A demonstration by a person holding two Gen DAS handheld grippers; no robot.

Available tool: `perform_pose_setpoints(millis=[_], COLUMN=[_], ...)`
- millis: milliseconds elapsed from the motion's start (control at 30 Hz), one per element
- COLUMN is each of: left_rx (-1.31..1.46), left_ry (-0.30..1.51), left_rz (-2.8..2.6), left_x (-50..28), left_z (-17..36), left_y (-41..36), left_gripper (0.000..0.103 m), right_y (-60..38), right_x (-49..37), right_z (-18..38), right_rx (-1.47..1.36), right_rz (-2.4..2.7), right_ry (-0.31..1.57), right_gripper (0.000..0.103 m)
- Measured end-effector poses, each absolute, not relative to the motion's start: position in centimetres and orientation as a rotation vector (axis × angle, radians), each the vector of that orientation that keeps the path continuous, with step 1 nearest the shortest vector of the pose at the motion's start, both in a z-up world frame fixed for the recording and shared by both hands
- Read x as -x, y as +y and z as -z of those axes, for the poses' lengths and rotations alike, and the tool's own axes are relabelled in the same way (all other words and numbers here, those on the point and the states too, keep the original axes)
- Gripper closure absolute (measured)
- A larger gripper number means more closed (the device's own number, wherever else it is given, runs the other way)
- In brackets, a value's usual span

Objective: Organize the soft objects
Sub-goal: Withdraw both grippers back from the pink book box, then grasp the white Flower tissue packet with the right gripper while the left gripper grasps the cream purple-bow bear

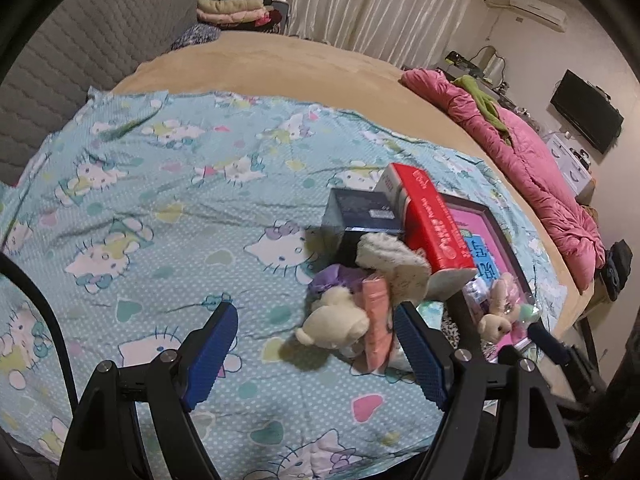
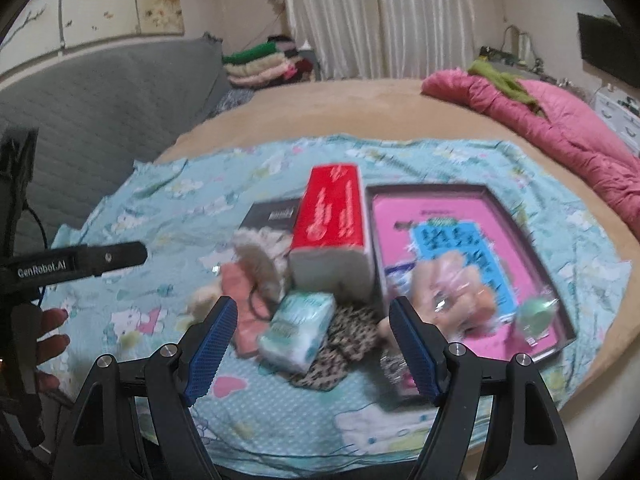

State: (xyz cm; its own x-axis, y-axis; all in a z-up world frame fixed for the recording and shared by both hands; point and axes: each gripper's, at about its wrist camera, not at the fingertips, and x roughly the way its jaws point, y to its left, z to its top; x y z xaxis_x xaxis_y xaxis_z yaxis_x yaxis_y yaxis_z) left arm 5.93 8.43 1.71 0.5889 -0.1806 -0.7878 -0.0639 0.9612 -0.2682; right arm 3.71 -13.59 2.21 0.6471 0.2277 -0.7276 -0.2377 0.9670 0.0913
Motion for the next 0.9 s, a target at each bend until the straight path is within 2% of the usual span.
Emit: perform_pose_setpoints(millis=[300, 900], left_rx=[0.306, 0.282], left_ry=[0.985, 1.024], left_rz=[0.091, 0.139], left_x=[-6.6, -8.8], left_z=[1.9, 4.9], left_y=[8.3, 6.3], left_gripper=[0.023, 0.023], right_y=[-11.8, -9.5], right_x=[-5.1, -7.3], right_z=[2.5, 6.7], right_rx=[0.047, 0.116], right_rz=[-0.258, -0.249], right_ry=[0.926, 0.984], right_gripper=[0.024, 0.024])
